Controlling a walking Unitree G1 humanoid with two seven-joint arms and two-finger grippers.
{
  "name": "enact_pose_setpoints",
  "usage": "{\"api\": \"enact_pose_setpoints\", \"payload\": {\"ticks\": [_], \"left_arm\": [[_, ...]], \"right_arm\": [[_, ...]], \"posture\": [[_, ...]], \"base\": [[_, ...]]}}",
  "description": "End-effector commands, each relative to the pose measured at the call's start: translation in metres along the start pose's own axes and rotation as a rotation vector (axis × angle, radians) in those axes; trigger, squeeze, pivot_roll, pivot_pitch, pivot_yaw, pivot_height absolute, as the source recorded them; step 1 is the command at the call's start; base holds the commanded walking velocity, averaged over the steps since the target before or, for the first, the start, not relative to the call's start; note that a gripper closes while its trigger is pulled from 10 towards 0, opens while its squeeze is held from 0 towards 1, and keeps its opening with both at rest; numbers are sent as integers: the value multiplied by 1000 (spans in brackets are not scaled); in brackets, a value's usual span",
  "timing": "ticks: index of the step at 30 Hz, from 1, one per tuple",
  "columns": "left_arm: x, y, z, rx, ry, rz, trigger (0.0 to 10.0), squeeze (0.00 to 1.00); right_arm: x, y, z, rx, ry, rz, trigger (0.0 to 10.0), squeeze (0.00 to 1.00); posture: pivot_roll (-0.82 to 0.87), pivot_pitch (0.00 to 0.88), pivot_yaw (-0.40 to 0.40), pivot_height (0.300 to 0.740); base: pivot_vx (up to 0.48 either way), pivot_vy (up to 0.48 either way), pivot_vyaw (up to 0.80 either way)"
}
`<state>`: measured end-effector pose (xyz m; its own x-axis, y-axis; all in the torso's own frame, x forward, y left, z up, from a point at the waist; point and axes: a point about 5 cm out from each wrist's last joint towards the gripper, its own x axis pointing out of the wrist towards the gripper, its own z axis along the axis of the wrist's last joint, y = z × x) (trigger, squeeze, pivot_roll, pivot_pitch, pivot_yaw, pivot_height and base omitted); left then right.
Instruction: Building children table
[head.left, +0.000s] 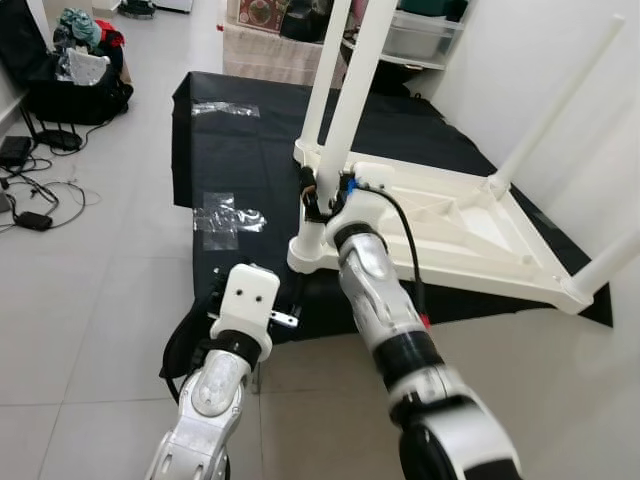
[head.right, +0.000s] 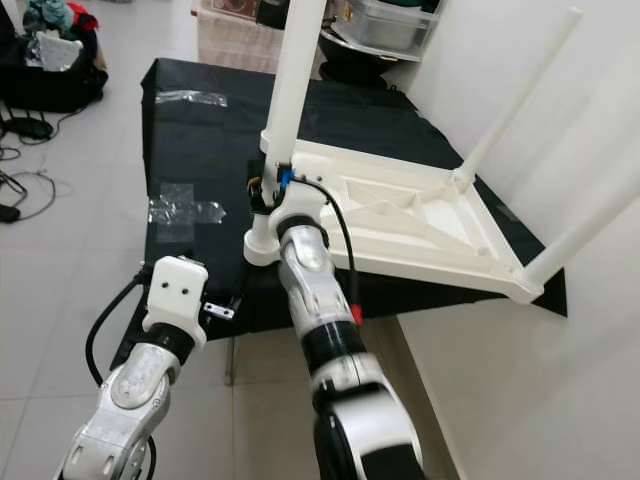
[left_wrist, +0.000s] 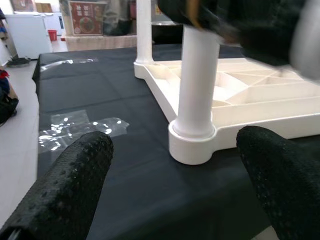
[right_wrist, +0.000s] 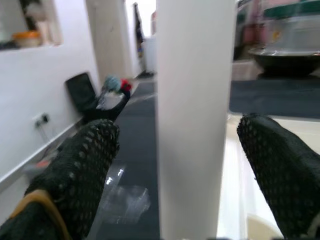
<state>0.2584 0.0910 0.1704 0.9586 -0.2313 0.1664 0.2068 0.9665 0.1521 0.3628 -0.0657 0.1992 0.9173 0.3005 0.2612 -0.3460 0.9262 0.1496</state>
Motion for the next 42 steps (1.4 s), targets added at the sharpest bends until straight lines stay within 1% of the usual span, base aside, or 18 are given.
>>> {"api": "enact_pose_setpoints", "payload": {"ticks": [1, 2, 3, 4, 5, 6, 7, 9, 10, 13, 15, 18, 22, 24, 25, 27, 31, 42], "left_arm": [[1, -2, -2, 4, 5, -16, 10000, 0], [1, -1, -3, 7, 6, -15, 10000, 0], [1, -1, -3, 7, 6, -15, 10000, 0], [0, 0, -3, 9, 7, -16, 10000, 0], [0, 0, -3, 9, 7, -16, 10000, 0], [0, 1, -6, 8, 17, -13, 10000, 0], [0, 1, -6, 8, 17, -13, 10000, 0], [0, 3, -9, 13, 29, -3, 10000, 0], [0, 3, -9, 13, 29, -3, 10000, 0], [0, 5, -12, 3, 44, 14, 10000, 0], [1, 8, -13, 12, 53, 22, 10000, 0], [3, 10, -13, 31, 57, 26, 10000, 0], [4, 12, -11, 48, 49, 25, 10000, 0], [4, 13, -11, 53, 48, 26, 10000, 0], [4, 13, -11, 53, 48, 26, 10000, 0], [1, 13, -15, 66, 64, 36, 10000, 0], [-1, 15, -16, 77, 75, 38, 10000, 0], [-1, 17, -18, 71, 85, 46, 10000, 0]], "right_arm": [[-8, -5, 4, 29, -10, 51, 10000, 0], [-20, -10, 4, -18, -33, 83, 10000, 0], [-20, -10, 4, -18, -33, 83, 10000, 0], [-32, -12, 0, -30, -22, 133, 10000, 0], [-32, -12, 0, -30, -22, 133, 10000, 0], [-55, -30, -9, -118, 6, 79, 10000, 0], [-55, -30, -9, -118, 6, 79, 10000, 0], [-68, -50, -14, -165, 35, -35, 10000, 0], [-68, -50, -14, -165, 35, -35, 10000, 0], [-79, -74, -16, -150, 75, -204, 10000, 0], [-85, -87, -15, -178, 93, -279, 10000, 0], [-90, -95, -15, -207, 105, -336, 10000, 0], [-94, -90, -19, -198, 134, -327, 10000, 0], [-98, -80, -24, -188, 161, -297, 10000, 0], [-98, -80, -24, -188, 161, -297, 10000, 0], [-102, -63, -35, -175, 203, -255, 10000, 0], [-105, -54, -42, -151, 243, -232, 10000, 0], [-101, -57, -41, -160, 253, -241, 10000, 0]], "posture": [[117, 43, -205, 740], [111, 34, -194, 740], [111, 34, -194, 740], [111, 34, -194, 740], [111, 34, -194, 740], [106, 27, -186, 740], [106, 27, -186, 740], [105, 24, -179, 740], [105, 24, -179, 740], [104, 27, -168, 740], [103, 26, -170, 740], [101, 29, -165, 740], [101, 32, -161, 740], [107, 34, -163, 740], [107, 34, -163, 740], [108, 35, -166, 740], [110, 40, -167, 740], [108, 40, -175, 740]], "base": [[0, 0, 0], [0, 0, 0], [0, 0, 0], [0, 0, 0], [0, 0, 0], [0, 0, 0], [0, 0, 0], [0, 0, 0], [0, 0, 0], [0, 0, 0], [0, 0, -500], [0, 0, -700], [0, 0, -800], [0, 0, -400], [0, 0, 0], [0, 0, 0], [0, -142, 0], [275, -242, 0]]}}
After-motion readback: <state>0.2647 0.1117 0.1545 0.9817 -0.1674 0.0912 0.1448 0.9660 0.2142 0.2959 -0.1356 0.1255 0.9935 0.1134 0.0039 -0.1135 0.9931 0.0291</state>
